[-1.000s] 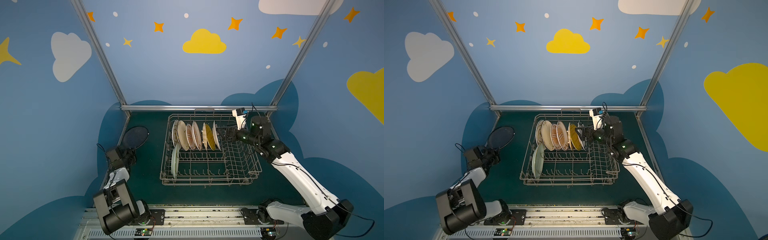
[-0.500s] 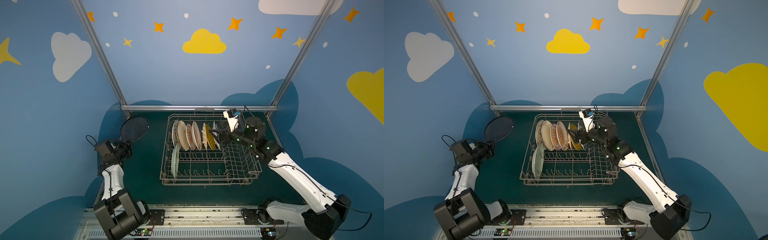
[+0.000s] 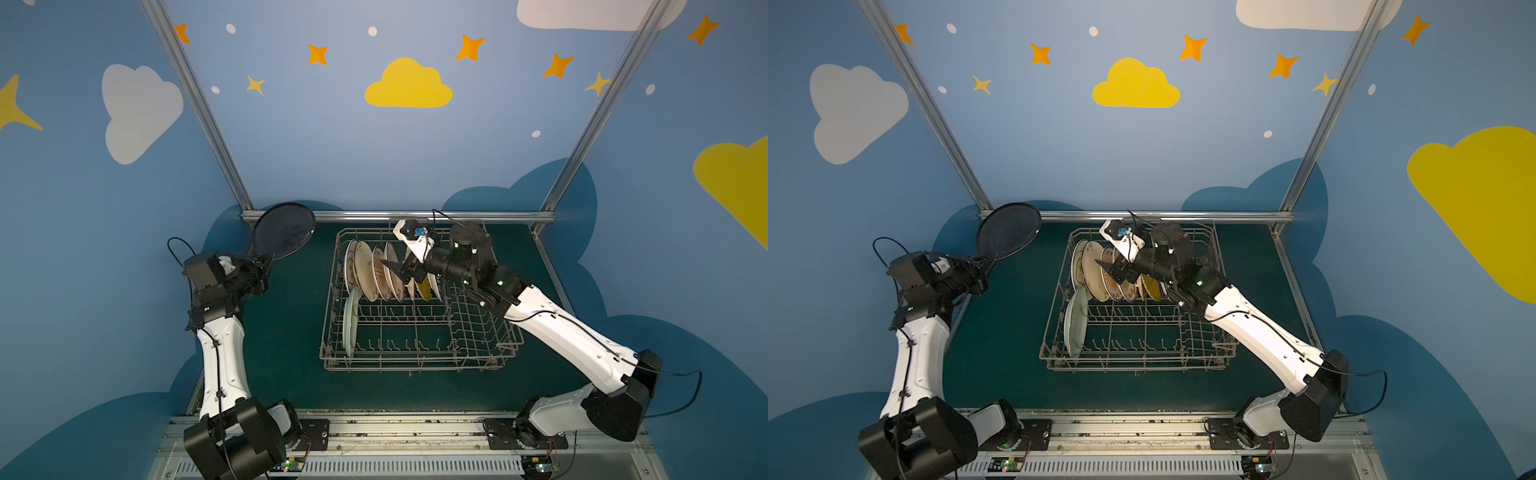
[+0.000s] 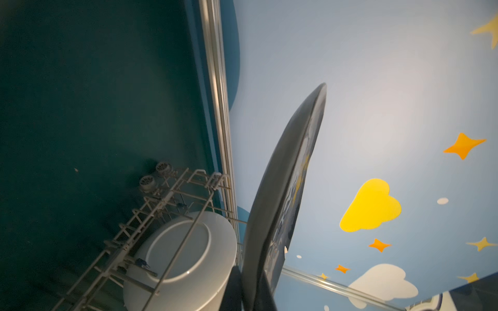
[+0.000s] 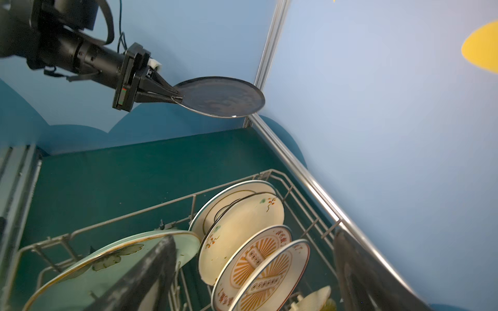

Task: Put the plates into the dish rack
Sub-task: 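Grasp the beige plate's rim with the right gripper beside the left gripper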

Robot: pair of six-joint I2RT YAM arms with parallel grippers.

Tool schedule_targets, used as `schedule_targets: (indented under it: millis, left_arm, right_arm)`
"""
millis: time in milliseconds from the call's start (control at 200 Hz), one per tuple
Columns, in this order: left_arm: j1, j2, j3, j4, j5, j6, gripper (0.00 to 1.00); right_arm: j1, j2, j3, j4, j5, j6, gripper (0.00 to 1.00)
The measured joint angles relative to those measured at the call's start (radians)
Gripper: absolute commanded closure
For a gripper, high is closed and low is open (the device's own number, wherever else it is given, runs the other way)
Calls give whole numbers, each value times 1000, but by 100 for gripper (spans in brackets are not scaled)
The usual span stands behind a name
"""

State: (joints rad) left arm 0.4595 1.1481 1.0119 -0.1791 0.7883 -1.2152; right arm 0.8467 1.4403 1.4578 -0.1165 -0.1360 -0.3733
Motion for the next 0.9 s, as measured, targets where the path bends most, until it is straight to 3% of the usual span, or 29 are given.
schedule_targets:
  millis: [270,571,901]
  left_arm:
    - [-153,10,95,-48,-8,4,97]
    - [-286,44,172,-128,-43,7,97]
    - [-382,43,238,-194,-72,35,97]
  right_arm:
    - [52,98,106,5,58,-220,12]
    - [109,204,112,44,187,-523,11]
    - [111,305,134,153,302,-692,15]
